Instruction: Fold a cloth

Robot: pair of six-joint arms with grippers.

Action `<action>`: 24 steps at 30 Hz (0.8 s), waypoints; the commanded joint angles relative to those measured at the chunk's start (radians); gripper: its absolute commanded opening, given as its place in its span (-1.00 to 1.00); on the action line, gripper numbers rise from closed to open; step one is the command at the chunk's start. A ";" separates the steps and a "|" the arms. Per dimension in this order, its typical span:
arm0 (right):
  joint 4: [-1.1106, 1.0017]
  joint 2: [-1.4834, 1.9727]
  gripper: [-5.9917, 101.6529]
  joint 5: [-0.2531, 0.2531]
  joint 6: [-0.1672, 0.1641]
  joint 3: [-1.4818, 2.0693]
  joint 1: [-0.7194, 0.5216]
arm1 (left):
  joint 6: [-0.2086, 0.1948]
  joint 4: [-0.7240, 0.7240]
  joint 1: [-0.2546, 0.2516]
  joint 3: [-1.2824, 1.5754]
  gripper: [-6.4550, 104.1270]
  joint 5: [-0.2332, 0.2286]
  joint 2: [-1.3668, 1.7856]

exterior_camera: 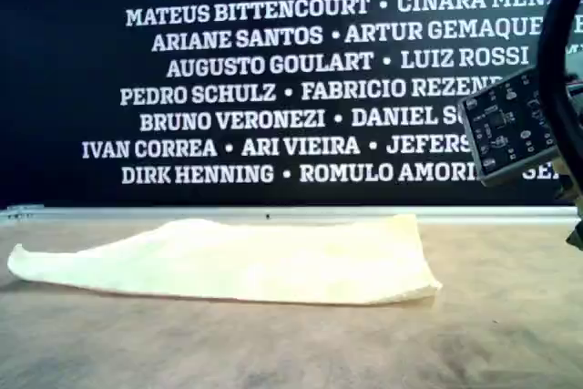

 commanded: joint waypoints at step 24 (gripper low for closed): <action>-0.322 -0.023 0.09 -0.008 0.009 -0.236 0.118 | -0.009 -0.098 -0.212 -0.337 -0.26 0.086 0.000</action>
